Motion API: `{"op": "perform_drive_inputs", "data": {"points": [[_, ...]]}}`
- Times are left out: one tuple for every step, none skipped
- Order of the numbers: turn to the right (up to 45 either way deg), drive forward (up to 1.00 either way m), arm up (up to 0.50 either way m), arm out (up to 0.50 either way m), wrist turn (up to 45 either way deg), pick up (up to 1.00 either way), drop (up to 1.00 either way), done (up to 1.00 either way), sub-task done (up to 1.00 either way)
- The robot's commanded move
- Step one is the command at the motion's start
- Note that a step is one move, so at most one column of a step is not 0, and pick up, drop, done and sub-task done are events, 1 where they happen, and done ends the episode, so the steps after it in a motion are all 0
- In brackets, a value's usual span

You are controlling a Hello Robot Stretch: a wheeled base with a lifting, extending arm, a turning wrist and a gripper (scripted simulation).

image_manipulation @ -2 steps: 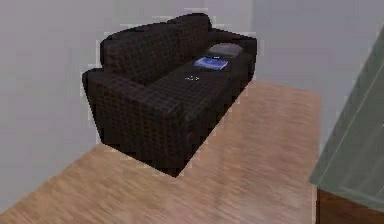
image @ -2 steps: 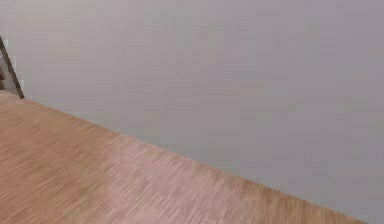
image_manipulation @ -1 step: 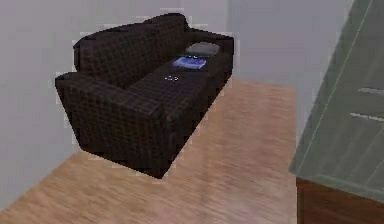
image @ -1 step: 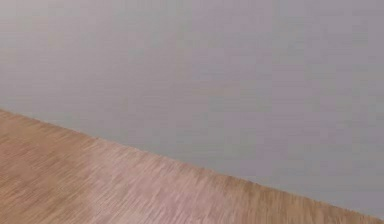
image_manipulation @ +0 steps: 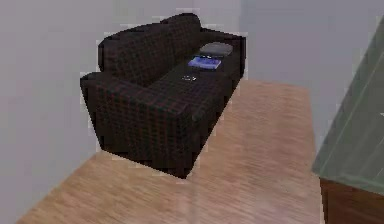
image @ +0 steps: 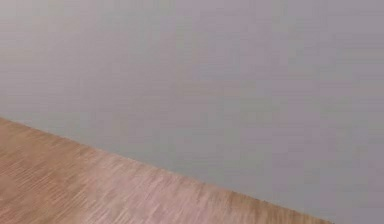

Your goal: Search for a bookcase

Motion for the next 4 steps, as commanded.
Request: {"op": "perform_drive_inputs", "data": {"points": [[-45.0, 0.0, 0.0, 0.0, 0.0, 0.0, 0.0, 0.0, 0.0], [-9.0, 0.0, 0.0, 0.0, 0.0, 0.0, 0.0, 0.0, 0.0], [0.0, 1.0, 0.0, 0.0, 0.0, 0.0, 0.0, 0.0, 0.0], [0.0, 1.0, 0.0, 0.0, 0.0, 0.0, 0.0, 0.0, 0.0]]}}
